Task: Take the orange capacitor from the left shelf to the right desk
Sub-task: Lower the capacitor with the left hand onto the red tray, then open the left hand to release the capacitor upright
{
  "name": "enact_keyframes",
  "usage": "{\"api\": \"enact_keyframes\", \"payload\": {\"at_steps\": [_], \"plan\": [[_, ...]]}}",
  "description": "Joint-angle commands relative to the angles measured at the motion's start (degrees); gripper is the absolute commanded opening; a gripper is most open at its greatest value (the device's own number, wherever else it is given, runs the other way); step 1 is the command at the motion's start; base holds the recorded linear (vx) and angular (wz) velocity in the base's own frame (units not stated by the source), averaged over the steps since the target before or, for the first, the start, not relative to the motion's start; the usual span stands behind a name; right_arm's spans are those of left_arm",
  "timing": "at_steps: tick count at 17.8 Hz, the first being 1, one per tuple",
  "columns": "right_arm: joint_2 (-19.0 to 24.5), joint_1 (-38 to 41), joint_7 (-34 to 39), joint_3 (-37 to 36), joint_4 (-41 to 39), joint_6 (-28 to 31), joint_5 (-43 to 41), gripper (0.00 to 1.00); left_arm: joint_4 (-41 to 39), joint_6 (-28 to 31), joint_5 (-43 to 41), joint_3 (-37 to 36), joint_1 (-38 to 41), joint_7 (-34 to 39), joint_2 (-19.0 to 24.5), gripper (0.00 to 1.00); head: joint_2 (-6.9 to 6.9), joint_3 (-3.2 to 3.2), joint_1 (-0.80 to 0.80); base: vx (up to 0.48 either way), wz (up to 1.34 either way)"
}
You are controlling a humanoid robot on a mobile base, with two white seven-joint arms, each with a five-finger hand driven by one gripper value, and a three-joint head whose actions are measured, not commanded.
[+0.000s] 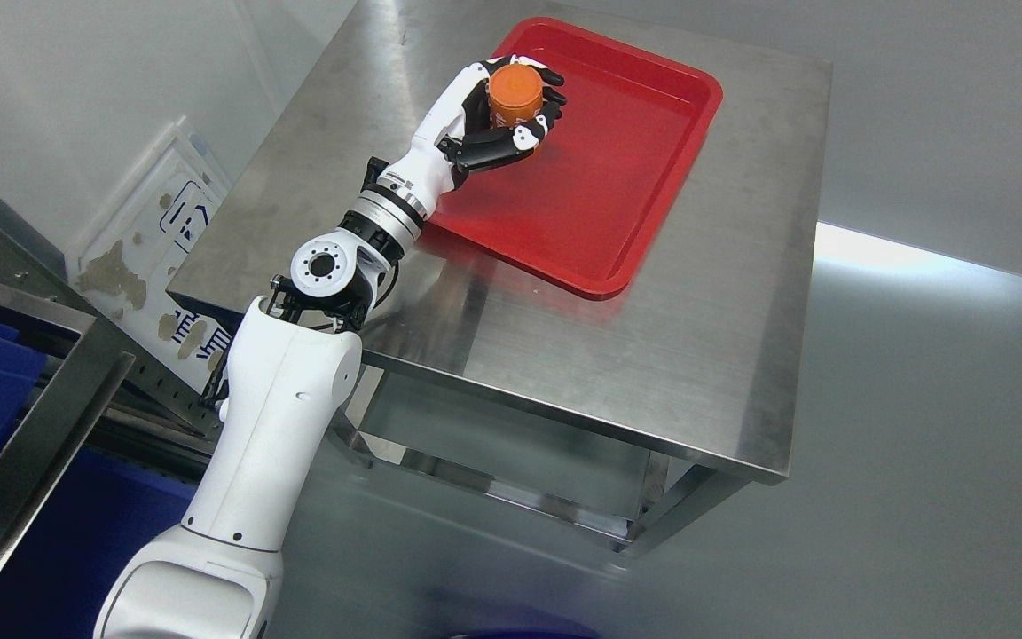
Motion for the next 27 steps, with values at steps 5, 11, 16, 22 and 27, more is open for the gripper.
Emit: {"api": "enact_keyframes", "payload": {"at_steps": [5, 11, 16, 22, 27], "plan": [[-1.0, 1.14, 0.02, -0.7, -1.0, -0.04, 0.26, 1.0, 14.0, -0.42, 0.68, -5.92, -5.36, 0.09, 1.0, 0.64, 0.0, 0.0, 0.0, 0.0, 0.0], [-1.0, 1.14, 0.02, -0.7, -1.0, -0.04, 0.26, 1.0, 13.65, -0.24, 0.86, -6.81, -5.63, 0.01, 1.0, 0.87, 0.0, 0.0, 0.0, 0.0, 0.0], [-1.0, 1.14, 0.02, -0.7, -1.0, 0.04, 0.26, 1.0, 11.1, -0.85, 1.03, -0.15, -6.24, -0.17, 1.0, 1.0, 0.0, 0.0, 0.0, 0.0, 0.0], [-1.0, 1.14, 0.02, -0.7, -1.0, -0.04, 0.26, 1.0, 0.21, -0.94, 1.03, 16.19, -6.07, -0.52, 1.0, 1.0, 0.0, 0.0, 0.0, 0.0, 0.0], [-1.0, 1.14, 0.02, -0.7, -1.0, 0.04, 0.26, 1.0, -3.49, -0.94, 0.95, 28.5, -5.72, -0.7, 1.0, 1.0, 0.0, 0.0, 0.0, 0.0, 0.0]]}}
